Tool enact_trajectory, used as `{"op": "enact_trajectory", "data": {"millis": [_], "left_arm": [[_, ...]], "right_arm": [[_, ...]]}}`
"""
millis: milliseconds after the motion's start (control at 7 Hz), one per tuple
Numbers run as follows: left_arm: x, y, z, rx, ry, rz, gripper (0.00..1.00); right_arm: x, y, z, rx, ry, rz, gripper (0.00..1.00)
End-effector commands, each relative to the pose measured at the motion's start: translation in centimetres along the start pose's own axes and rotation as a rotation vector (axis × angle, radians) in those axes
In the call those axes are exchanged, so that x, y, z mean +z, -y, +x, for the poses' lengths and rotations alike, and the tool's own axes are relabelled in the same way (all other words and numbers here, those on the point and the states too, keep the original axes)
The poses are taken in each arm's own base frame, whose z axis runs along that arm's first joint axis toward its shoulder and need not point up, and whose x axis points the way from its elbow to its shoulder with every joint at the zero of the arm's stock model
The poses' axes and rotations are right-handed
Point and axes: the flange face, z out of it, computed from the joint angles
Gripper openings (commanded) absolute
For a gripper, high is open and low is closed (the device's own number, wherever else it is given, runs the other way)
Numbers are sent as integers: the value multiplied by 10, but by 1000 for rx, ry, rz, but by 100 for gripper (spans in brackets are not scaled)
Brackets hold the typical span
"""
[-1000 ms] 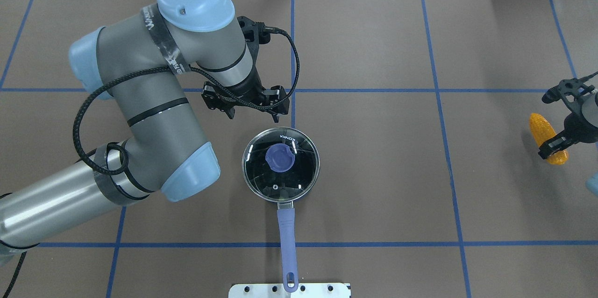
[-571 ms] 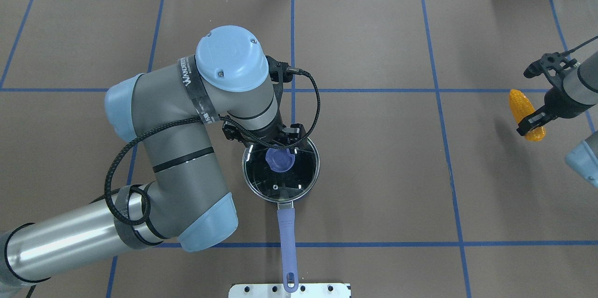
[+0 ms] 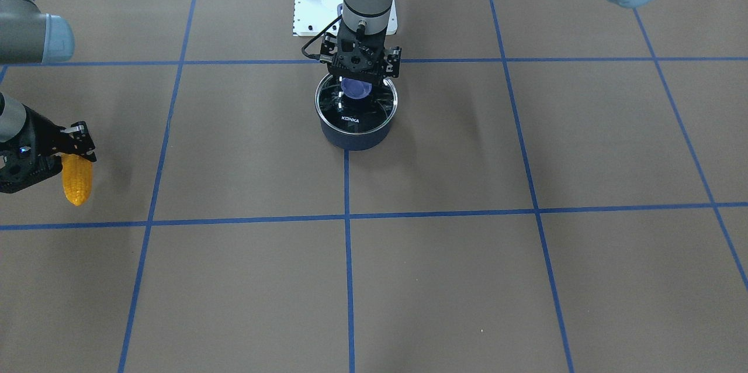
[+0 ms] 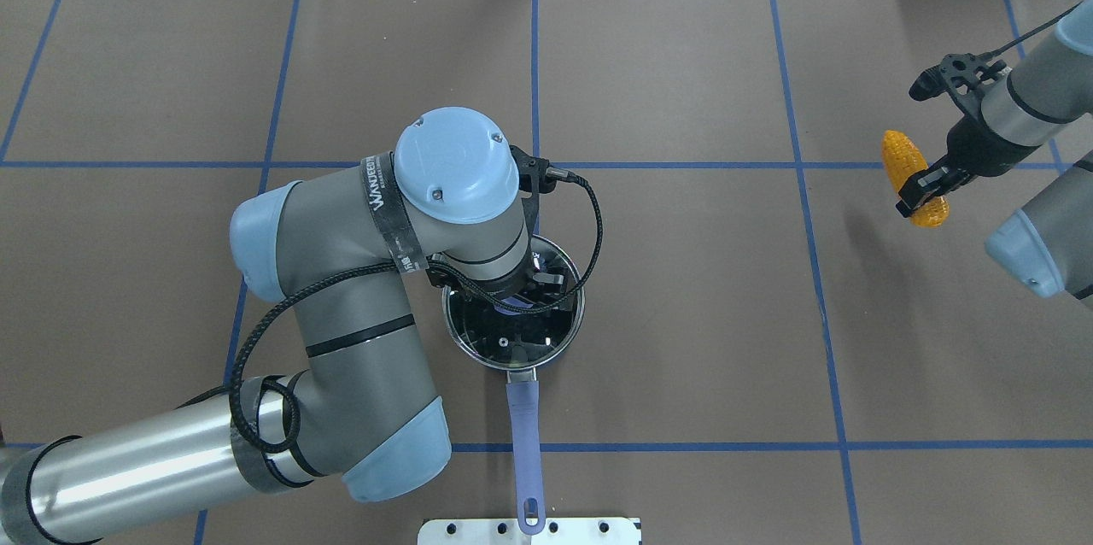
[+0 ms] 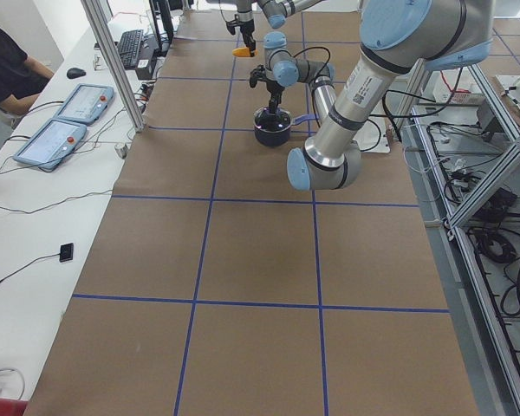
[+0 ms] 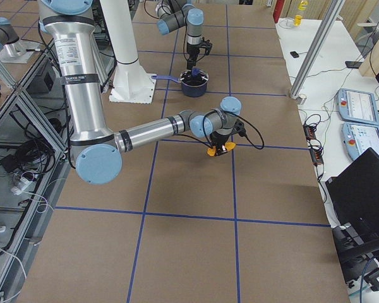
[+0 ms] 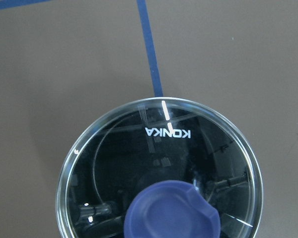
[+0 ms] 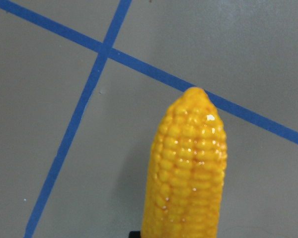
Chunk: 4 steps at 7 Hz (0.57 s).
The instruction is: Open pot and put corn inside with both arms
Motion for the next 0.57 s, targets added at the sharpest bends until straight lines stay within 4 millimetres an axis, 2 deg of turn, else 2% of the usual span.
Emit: {"op": "enact_trajectory", "data": {"millis": [0, 286, 429], "left_arm": [[9, 3, 0, 1, -2, 1, 99], [7, 4, 3, 1, -5, 4, 95], [6, 4, 3, -1, -7, 5, 83]], "right_arm": [[-1, 1, -1, -1, 0, 2, 15], [-2, 1, -2, -1, 0, 3, 15], [-2, 1, -2, -2, 0, 4, 15]]}}
